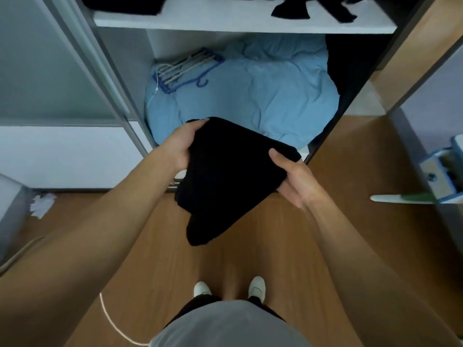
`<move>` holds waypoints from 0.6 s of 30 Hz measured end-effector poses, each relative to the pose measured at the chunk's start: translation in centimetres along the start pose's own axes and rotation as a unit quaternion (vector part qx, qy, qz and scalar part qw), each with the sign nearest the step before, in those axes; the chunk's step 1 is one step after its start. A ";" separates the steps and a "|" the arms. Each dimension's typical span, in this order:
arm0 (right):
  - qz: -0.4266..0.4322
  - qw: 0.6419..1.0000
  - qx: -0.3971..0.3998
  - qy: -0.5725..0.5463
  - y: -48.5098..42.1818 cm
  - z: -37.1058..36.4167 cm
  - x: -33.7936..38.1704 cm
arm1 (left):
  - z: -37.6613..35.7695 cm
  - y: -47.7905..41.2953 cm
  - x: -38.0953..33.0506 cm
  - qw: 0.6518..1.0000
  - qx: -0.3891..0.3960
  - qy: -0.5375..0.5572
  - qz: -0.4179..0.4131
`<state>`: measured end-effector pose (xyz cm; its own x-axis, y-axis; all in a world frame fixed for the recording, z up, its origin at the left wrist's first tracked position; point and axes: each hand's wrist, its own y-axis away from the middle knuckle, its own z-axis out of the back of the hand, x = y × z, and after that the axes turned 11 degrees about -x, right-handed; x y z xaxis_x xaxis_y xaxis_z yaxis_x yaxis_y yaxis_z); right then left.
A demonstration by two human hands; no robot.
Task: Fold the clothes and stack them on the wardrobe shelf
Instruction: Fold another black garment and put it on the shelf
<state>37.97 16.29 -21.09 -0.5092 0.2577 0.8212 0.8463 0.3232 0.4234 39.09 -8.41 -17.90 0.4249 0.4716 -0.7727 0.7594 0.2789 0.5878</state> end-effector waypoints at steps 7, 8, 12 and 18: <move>-0.072 0.995 0.000 -0.065 0.4 -2.1 1.0 | 6.7 -0.1 3.8 0.998 0.057 0.007 0.008; -0.087 0.994 -0.001 -0.071 0.3 -2.2 0.9 | 6.9 0.1 5.0 0.998 0.051 -0.018 0.022; -0.137 0.986 -0.023 -0.095 -0.3 -2.0 1.8 | 5.6 0.7 6.4 0.995 0.032 -0.093 0.033; -0.077 0.997 -0.021 0.010 0.1 1.1 2.3 | 3.0 0.6 4.6 0.998 0.048 -0.001 0.035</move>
<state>36.71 17.90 -19.52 -0.6313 0.1896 0.7520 0.7638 0.3201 0.5605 42.99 -8.55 -21.80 0.4803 0.4848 -0.7309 0.7712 0.1635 0.6152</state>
